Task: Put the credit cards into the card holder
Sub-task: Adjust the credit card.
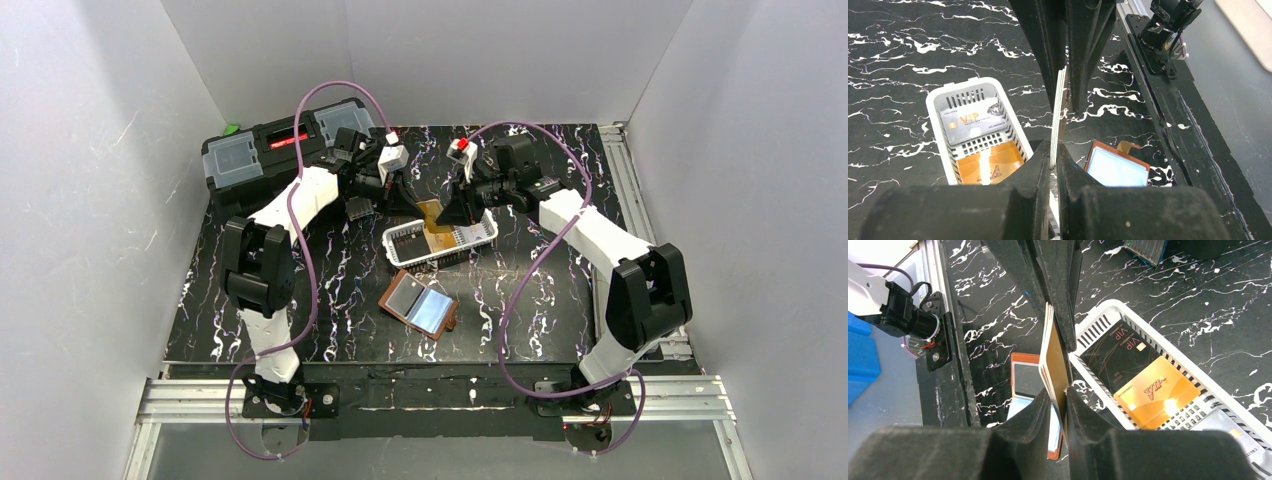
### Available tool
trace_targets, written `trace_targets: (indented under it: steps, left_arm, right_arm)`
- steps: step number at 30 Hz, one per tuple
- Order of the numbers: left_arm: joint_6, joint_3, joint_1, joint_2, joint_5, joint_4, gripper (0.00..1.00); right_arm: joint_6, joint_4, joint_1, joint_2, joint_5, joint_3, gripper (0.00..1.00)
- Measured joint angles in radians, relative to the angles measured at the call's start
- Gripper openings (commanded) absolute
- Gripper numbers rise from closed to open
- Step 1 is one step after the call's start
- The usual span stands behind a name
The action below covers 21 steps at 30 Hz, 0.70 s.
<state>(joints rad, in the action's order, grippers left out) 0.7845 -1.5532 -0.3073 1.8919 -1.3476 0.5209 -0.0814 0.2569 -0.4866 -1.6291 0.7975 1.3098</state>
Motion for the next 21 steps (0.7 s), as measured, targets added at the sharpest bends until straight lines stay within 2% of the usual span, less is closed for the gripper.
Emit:
trace_targets:
  steps: [7, 14, 18, 21]
  left_arm:
    - [0.005, -0.002, 0.000, 0.003, 0.006, 0.005, 0.00]
    - [0.004, -0.017, 0.002, 0.003, 0.003, 0.006, 0.00]
    - [0.006, -0.021, 0.002, 0.003, -0.006, 0.006, 0.00]
    - [0.008, -0.026, 0.003, 0.003, -0.006, 0.009, 0.00]
  right_arm:
    - [0.006, 0.015, 0.002, -0.005, 0.013, 0.002, 0.30]
    - [-0.002, 0.018, 0.005, 0.024, 0.000, -0.011, 0.30]
    - [-0.002, 0.023, 0.028, 0.051, 0.030, -0.032, 0.37]
    - [-0.006, 0.035, 0.041, 0.072, 0.043, -0.050, 0.38]
